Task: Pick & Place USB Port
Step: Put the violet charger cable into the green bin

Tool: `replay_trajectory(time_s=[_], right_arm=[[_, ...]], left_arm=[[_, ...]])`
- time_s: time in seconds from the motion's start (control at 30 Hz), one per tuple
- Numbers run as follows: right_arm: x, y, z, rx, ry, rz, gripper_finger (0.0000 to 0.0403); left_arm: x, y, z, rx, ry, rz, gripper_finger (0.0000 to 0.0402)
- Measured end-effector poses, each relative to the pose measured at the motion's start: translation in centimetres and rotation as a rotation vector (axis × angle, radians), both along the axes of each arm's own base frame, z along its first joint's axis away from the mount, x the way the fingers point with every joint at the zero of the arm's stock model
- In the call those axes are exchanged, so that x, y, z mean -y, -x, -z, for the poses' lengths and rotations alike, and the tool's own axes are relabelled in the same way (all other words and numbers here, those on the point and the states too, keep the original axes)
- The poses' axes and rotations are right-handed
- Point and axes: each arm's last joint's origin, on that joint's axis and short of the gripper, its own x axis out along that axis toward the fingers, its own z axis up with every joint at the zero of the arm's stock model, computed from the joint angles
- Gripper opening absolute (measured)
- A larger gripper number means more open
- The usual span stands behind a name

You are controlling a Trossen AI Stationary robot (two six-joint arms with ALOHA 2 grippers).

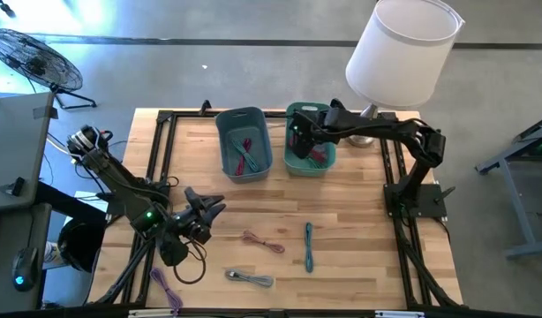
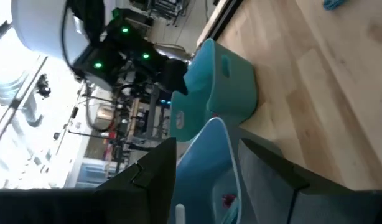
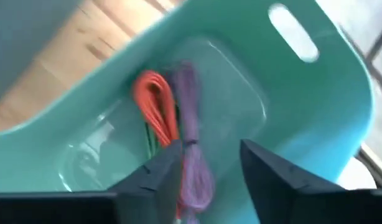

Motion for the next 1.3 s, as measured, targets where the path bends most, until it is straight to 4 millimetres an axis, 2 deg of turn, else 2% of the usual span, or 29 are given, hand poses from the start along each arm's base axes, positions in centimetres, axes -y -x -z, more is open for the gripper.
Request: replay_trajectory(time_s=[0.13, 0.23, 0.33, 0.47, 0.63, 0.77, 0.9, 1.1, 1.3], right_arm=[[-1.0, -0.9, -0.8, 0.031, 0.006, -0.102, 0.0216], [-1.9, -1.5, -1.8, 0.067, -0.041, -0.202, 0.0245], [-3.0, -2.3, -3.3, 0.127, -0.102, -0.308, 0.0255], [-5.1, -3.0, -5.8, 0.193, -0.187, -0.451, 0.0254], [-8.8, -3.7, -7.7, 0.215, -0.192, -0.649, 0.0256], [-11.6, -4.0, -7.9, 0.205, -0.178, -0.75, 0.0255], [-13.7, -4.1, -7.8, 0.185, -0.142, -0.787, 0.0256], [-16.9, -3.9, -7.7, 0.191, -0.195, -0.9, 0.0255], [-19.8, -3.5, -7.7, 0.195, -0.226, -0.963, 0.0256]], left_arm=[[0.0, 0.0, 0.0, 0.001, 0.016, 0.003, 0.0169], [0.0, 0.0, 0.1, -0.012, 0.02, 0.014, 0.0169], [0.1, 0.5, -0.1, -0.084, 0.035, 0.081, 0.0169], [0.8, 1.7, -2.3, -0.172, 0.118, 0.207, 0.0169], [1.6, 3.7, -5.8, -0.387, 0.401, 0.356, 0.0169], [1.5, 4.8, -7.1, -0.537, 0.741, 0.282, 0.0169], [1.7, 5.2, -6.8, -0.647, 0.947, 0.199, 0.0169], [2.8, 5.2, -5.1, -0.818, 1.121, 0.023, 0.0169], [5.6, 4.8, -2.3, -1.091, 1.048, 0.056, 0.0169]])
